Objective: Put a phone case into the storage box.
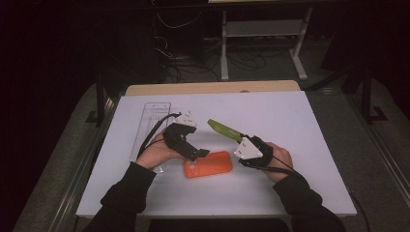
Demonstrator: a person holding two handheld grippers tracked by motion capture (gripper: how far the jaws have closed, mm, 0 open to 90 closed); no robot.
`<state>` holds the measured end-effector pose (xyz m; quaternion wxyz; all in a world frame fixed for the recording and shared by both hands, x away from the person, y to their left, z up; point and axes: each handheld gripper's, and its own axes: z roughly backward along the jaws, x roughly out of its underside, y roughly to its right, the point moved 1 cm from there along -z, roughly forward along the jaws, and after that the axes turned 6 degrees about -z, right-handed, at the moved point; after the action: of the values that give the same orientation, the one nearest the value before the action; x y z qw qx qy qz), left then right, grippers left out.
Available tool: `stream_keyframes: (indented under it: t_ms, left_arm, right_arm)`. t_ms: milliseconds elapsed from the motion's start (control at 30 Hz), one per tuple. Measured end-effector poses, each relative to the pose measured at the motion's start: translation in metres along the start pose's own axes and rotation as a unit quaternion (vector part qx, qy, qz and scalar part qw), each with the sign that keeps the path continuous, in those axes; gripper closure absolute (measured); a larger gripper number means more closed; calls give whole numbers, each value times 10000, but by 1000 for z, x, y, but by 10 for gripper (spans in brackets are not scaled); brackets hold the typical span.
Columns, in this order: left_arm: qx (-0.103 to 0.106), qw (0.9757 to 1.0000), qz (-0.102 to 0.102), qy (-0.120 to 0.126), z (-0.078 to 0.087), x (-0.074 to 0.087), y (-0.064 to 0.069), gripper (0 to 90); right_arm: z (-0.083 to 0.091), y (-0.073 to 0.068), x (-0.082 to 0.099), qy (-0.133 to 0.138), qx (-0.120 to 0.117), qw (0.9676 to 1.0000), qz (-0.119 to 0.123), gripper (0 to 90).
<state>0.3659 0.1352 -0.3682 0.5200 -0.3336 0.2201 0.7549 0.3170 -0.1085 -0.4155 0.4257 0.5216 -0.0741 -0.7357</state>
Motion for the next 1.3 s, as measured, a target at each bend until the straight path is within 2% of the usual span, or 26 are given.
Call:
stream_keyframes:
  t_ms: [67, 100, 200, 267, 333, 367, 433, 500, 633, 667, 733, 767, 833, 867, 933, 1000, 1033, 1133, 1200, 1233, 1267, 1300]
  left_arm:
    - [-2, 9999, -73, -96, 1, 0, -2, 0]
    - [-35, 10000, 73, 1, 0, 0, 0, 0]
    - [-33, 9999, 103, -5, 0, 1, -1, 0]
    - [-43, 9999, 134, -18, -1, 1, 0, 0]
    - [-74, 9999, 119, -45, -2, 2, -1, 0]
    - [-73, 9999, 8, -125, -2, 2, -1, 0]
    - [-103, 9999, 82, -40, -4, 2, 1, 0]
    - [-105, 9998, -49, -141, -4, 3, -1, 0]
    - [-141, 9998, -33, -126, -5, 3, 0, 0]
    - [-152, 9998, -36, -117, -5, 3, -1, 0]
    - [-190, 9998, 105, -38, -5, 2, 0, 0]
    - [-196, 9998, 45, -92, -4, 3, -1, 0]
    - [-205, 9997, 115, -9, -4, 3, -1, 0]
    - [-221, 9997, 57, -30, -3, 2, -2, 0]
    - [-243, 9996, 146, 54, -2, 2, -1, 0]
    - [-246, 9996, 139, 100, -1, 1, -2, 0]
    - [-262, 9995, 146, 121, -1, 1, -2, 0]
    - [-261, 9995, 139, 145, 0, 1, -2, 0]
    - [-293, 9991, 206, 212, -1, 1, -2, 0]
    - [-307, 9991, 210, 216, -1, 1, -2, 0]
    - [-311, 9990, 229, 213, -1, 1, -3, 0]
    - [-321, 9982, 369, 338, -2, 0, -1, 0]
  right_arm:
    - [0, 4, 0, -19, -94, 9998, -156, 755]
    - [0, 6, 0, -20, -126, 9996, -241, 756]
    - [0, 9, 0, -33, -294, 9971, -707, 755]
    - [0, 10, 0, -42, -401, 9949, -919, 756]
    - [0, 12, 0, -19, -536, 9912, -1213, 756]
    - [0, 14, 1, -14, -595, 9898, -1296, 756]
    - [1, 15, 1, -25, -684, 9864, -1495, 756]
    - [0, 18, 2, -8, -777, 9833, -1643, 756]
    - [1, 21, 4, 8, -922, 9760, -1975, 756]
    - [1, 21, 4, 15, -969, 9732, -2086, 756]
    - [0, 23, 5, 18, -1063, 9693, -2216, 756]
    - [0, 25, 5, 37, -1084, 9688, -2229, 756]
    - [0, 26, 6, 11, -1164, 9641, -2386, 756]
    - [0, 27, 6, -4, -1210, 9609, -2492, 756]
    - [0, 29, 7, 3, -1286, 9552, -2664, 756]
    - [0, 29, 7, 31, -1408, 9444, -2972, 755]
    - [-1, 30, 8, 12, -1448, 9428, -3002, 756]
    - [-1, 32, 10, -25, -1567, 9339, -3214, 755]
    - [-2, 34, 12, 19, -1684, 9231, -3457, 756]
    - [-2, 35, 13, 35, -1749, 9160, -3611, 755]
    - [-2, 36, 14, 42, -1784, 9111, -3714, 755]
    - [-2, 37, 15, 54, -1795, 9093, -3754, 756]
